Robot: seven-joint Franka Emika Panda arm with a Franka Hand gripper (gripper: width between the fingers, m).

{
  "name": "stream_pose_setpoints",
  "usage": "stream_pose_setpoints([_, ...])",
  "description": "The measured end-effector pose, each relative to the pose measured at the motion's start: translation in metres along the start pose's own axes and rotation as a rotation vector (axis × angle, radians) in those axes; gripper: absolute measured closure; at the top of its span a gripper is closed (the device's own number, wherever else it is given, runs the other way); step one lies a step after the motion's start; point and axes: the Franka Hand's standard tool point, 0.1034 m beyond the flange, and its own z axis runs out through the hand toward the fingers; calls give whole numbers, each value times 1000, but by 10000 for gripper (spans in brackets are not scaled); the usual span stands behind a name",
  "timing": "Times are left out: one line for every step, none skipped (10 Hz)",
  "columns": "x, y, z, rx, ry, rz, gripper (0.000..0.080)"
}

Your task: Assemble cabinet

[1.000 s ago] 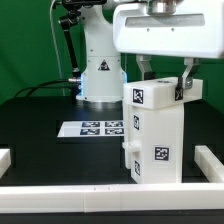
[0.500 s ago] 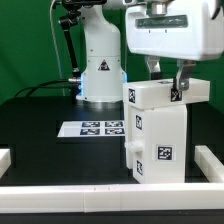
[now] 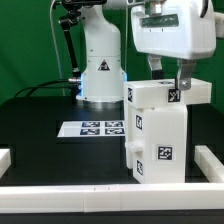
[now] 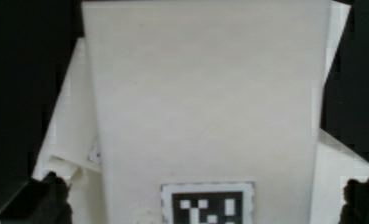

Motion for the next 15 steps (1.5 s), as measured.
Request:
stream_pose_setpoints([-1, -1, -7, 5, -3, -1, 8])
stream_pose_setpoints([-2, -3, -16, 17, -5, -4, 1])
stream_pose_setpoints([-2, -4, -18, 22, -5, -31, 1])
stream_pose_setpoints([-2, -4, -16, 19, -4, -53, 3])
stream_pose_setpoints([-3, -3, -16, 18, -4, -59, 3])
stream_pose_setpoints([-3, -3, -16, 18, -3, -117, 3])
stream_pose_setpoints([-4, -3, -15, 14, 5, -244, 3])
stream_pose_setpoints([-8, -5, -13, 4, 22, -366, 3])
stream_pose_setpoints([-15, -5, -11, 0, 23, -463, 3])
stream_pose_setpoints([-16, -6, -12, 0, 22, -614, 3])
stream_pose_setpoints([-18, -7, -11, 0, 22, -737, 3])
stream_pose_setpoints([-21, -7, -11, 0, 21, -877, 3])
stream_pose_setpoints([-22, -8, -11, -5, 16, -986, 3])
stream_pose_setpoints([-22, -7, -11, -6, 16, -1017, 3])
stream_pose_setpoints([-21, -7, -11, -7, 16, -1089, 3])
